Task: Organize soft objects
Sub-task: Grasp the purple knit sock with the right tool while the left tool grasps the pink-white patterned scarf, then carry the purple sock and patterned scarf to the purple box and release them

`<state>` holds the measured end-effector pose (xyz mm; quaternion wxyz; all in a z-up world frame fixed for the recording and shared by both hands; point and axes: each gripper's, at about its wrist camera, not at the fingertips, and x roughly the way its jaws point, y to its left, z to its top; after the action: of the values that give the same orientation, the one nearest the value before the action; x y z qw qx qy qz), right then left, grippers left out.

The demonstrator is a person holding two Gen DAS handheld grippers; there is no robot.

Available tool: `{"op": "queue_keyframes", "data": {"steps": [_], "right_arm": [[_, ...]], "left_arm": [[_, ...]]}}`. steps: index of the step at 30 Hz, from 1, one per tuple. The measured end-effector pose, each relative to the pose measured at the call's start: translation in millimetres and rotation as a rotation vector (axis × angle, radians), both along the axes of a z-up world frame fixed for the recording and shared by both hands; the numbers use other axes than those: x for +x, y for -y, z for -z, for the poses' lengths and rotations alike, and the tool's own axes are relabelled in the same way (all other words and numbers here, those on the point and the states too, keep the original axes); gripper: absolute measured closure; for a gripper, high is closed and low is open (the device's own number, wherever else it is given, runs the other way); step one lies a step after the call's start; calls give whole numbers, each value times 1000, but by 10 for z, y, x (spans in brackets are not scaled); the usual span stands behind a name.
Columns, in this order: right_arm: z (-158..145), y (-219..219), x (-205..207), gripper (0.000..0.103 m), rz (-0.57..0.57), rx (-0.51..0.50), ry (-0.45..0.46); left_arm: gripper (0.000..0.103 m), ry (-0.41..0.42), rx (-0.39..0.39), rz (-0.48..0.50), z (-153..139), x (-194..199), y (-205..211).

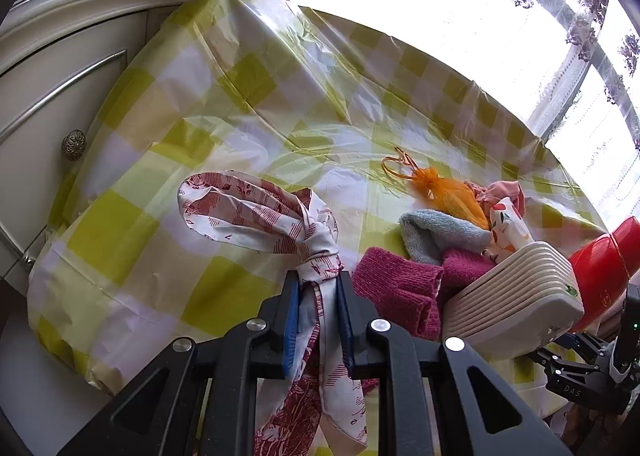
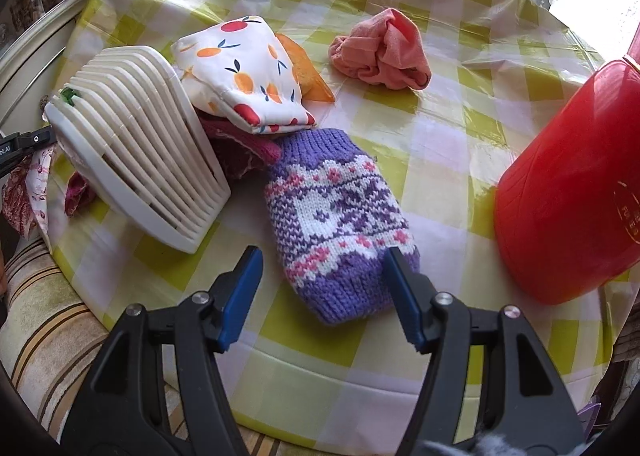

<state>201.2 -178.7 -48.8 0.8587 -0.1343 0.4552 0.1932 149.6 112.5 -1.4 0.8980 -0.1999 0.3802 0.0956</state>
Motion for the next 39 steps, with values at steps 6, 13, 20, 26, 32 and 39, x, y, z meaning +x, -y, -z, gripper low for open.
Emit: {"op": "queue_keyframes", "data": {"steps": [6, 13, 20, 26, 32, 39], "right_arm": [[76, -81, 178, 37, 8, -10, 3], [133, -113, 235, 38, 5, -25, 14], [129, -71, 191, 67, 15, -37, 60], [60, 7, 90, 79, 35, 2, 54], [-55, 123, -117, 80, 67, 47, 53], [-204, 261, -410, 80, 90, 74, 74]], "left_arm": [[84, 35, 31, -6, -45, -60, 32], [84, 43, 40, -8, -52, -78, 44], [84, 61, 59, -13, -104, -119, 67], [84, 95, 72, -16, -196, -190, 122], [84, 120, 66, -14, -286, -279, 191], [84, 152, 54, 5, -388, -440, 331]]}}
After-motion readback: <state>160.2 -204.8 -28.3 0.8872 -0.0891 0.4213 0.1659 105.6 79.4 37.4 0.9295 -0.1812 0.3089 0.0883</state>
